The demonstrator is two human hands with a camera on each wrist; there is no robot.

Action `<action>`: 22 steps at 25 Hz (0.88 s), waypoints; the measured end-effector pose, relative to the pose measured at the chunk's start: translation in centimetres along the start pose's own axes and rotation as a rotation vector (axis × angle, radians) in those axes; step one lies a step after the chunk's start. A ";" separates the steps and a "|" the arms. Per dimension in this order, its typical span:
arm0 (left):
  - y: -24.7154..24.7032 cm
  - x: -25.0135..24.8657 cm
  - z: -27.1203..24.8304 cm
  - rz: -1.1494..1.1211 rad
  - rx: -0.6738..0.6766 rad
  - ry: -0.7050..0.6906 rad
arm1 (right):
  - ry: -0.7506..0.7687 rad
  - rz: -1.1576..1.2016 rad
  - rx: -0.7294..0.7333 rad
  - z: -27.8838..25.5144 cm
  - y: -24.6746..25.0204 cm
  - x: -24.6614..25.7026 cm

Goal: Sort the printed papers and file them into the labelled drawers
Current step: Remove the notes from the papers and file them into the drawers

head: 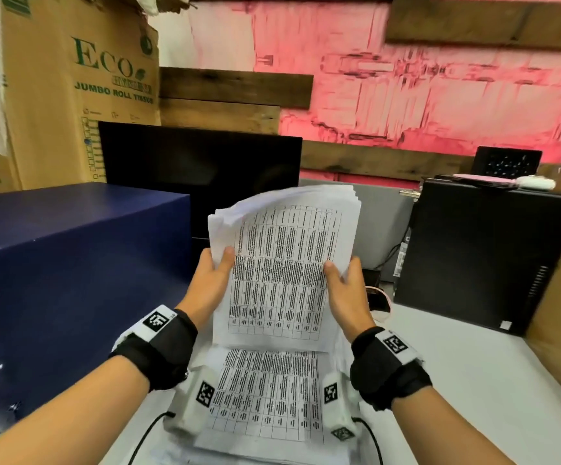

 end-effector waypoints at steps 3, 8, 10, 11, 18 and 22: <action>-0.6 -4.1 0.3 -0.027 -0.033 -0.206 | 0.061 0.002 -0.008 0.6 -0.1 0.6; -1.1 -7.1 1.2 -0.137 -0.016 -0.223 | 0.042 -0.039 -0.075 -0.3 -0.4 -0.3; -1.3 -7.0 1.1 -0.134 -0.004 -0.200 | 0.020 -0.052 -0.094 -0.6 -0.4 -0.4; -1.4 -6.9 0.9 -0.120 -0.002 -0.211 | 0.009 -0.047 -0.096 -0.6 -0.5 -0.3; 0.7 0.6 -0.1 0.056 0.020 -0.016 | -0.043 -0.124 -0.068 -1.3 -1.0 0.1; 1.5 -1.8 -1.3 0.032 -0.072 -0.058 | 0.019 -0.115 -0.075 -1.7 -1.6 1.5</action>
Point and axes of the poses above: each hand's wrist, its own z-axis towards the middle knuckle, its own y-axis out of the back of the hand, x = y × z, the point moved 4 cm from there along z, towards the middle knuckle, and after that the axes turned 10 degrees about -z, right-handed, at the moved point
